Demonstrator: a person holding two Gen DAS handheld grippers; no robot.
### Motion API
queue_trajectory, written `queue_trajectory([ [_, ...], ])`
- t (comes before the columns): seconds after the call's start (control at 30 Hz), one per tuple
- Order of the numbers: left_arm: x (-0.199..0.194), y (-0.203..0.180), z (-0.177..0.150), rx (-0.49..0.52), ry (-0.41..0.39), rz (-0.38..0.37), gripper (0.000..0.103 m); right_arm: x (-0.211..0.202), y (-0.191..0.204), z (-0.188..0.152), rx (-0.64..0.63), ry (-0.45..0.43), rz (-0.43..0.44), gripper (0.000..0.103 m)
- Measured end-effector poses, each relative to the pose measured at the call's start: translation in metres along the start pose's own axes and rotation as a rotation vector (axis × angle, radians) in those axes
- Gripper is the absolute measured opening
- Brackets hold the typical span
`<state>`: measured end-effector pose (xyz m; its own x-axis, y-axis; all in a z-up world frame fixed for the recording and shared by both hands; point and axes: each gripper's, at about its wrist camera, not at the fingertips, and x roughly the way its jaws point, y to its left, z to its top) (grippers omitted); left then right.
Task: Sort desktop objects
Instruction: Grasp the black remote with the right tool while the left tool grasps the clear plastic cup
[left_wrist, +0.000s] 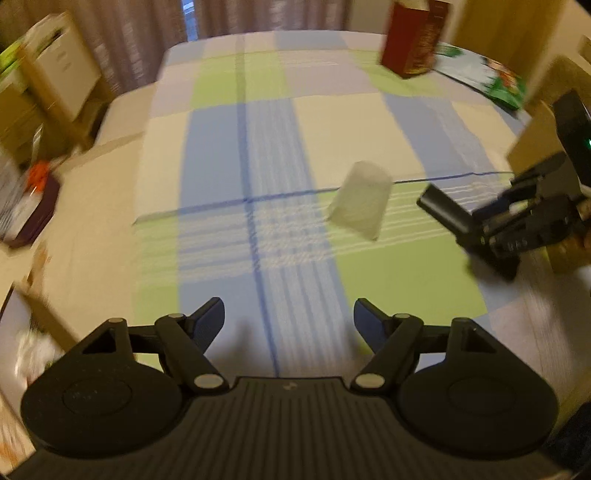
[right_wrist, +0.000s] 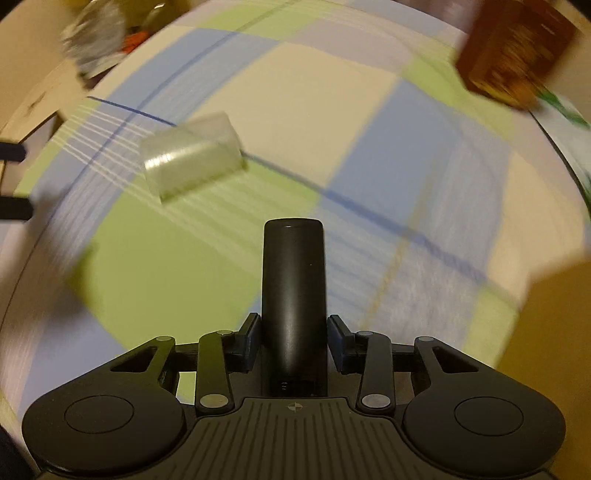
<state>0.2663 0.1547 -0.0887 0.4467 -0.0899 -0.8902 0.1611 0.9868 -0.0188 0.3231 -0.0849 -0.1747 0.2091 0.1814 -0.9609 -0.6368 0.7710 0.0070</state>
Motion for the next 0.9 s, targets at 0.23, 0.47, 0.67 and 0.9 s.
queue_trajectory([
  [0.23,0.046,-0.032,0.048,0.265,-0.01,-0.118,0.075,-0.015,-0.004,-0.042,0.147,-0.028,0.003,0.038],
  [0.47,0.109,-0.056,0.089,0.362,0.064,-0.149,0.071,-0.018,-0.006,-0.051,0.222,-0.071,0.023,0.038],
  [0.67,0.122,-0.057,0.084,0.327,0.11,-0.148,0.047,-0.025,-0.003,-0.055,0.205,-0.122,0.008,0.038],
  [0.9,0.091,-0.047,0.036,0.231,0.151,-0.157,0.047,-0.021,0.009,-0.056,0.107,-0.133,-0.041,0.038],
])
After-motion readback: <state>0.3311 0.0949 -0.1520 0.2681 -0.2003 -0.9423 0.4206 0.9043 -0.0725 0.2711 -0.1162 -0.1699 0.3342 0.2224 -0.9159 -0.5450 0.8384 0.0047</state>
